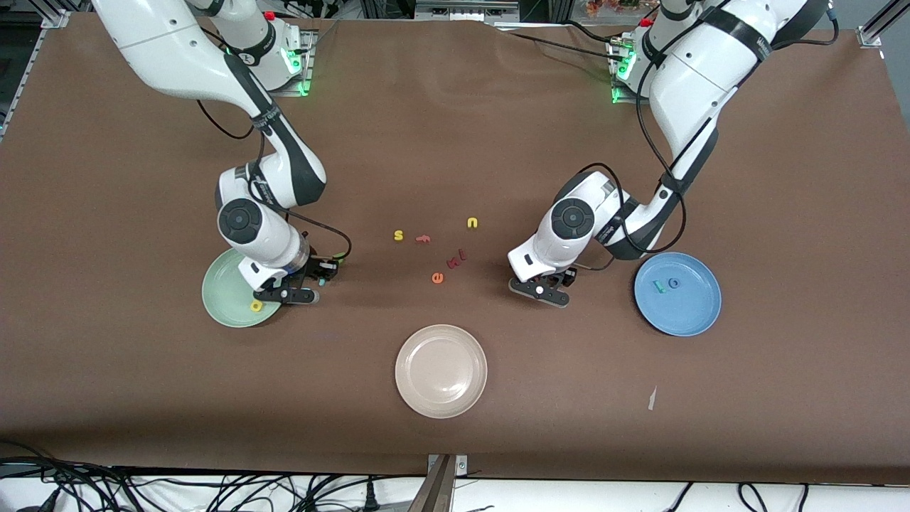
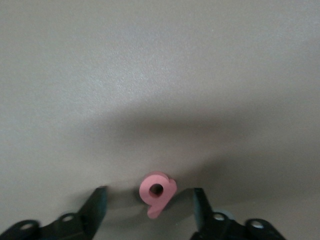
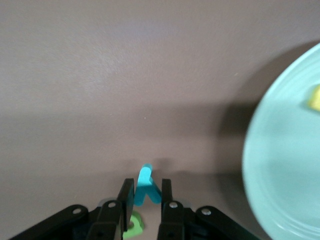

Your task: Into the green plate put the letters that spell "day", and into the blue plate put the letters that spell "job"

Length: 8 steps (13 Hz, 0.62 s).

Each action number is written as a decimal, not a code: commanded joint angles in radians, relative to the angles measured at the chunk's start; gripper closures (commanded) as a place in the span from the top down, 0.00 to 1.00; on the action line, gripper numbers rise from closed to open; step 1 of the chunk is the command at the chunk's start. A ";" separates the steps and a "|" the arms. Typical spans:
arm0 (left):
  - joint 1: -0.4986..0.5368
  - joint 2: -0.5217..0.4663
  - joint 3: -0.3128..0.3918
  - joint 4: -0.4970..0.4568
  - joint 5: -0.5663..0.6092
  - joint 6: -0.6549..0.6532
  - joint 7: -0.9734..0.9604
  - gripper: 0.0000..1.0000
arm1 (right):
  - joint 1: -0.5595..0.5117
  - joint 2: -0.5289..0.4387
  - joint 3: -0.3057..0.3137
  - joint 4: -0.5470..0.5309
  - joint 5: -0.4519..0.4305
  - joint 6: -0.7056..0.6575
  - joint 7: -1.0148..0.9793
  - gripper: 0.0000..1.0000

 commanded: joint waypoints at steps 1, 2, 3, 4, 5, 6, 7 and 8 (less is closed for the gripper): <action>-0.012 0.018 0.009 0.036 0.034 0.000 -0.010 0.45 | -0.068 -0.072 0.003 -0.004 -0.023 -0.083 -0.140 0.21; -0.012 0.018 0.009 0.041 0.036 0.000 -0.008 0.36 | -0.103 -0.086 0.001 -0.004 -0.025 -0.100 -0.207 0.21; -0.012 0.018 0.009 0.041 0.036 0.000 -0.008 0.26 | -0.132 -0.093 0.001 -0.012 -0.025 -0.106 -0.266 0.21; -0.012 0.018 0.009 0.041 0.036 0.000 -0.010 0.13 | -0.157 -0.101 0.001 -0.018 -0.027 -0.106 -0.307 0.22; -0.012 0.018 0.009 0.041 0.036 -0.002 -0.008 0.05 | -0.178 -0.104 0.001 -0.034 -0.027 -0.106 -0.339 0.23; -0.010 0.014 0.009 0.041 0.036 -0.006 -0.007 0.01 | -0.191 -0.106 0.001 -0.045 -0.025 -0.106 -0.353 0.32; -0.009 0.008 0.012 0.041 0.037 -0.016 0.001 0.00 | -0.191 -0.106 0.001 -0.047 -0.025 -0.106 -0.347 0.38; 0.002 -0.001 0.014 0.041 0.054 -0.032 0.018 0.00 | -0.191 -0.106 0.001 -0.047 -0.021 -0.105 -0.338 0.38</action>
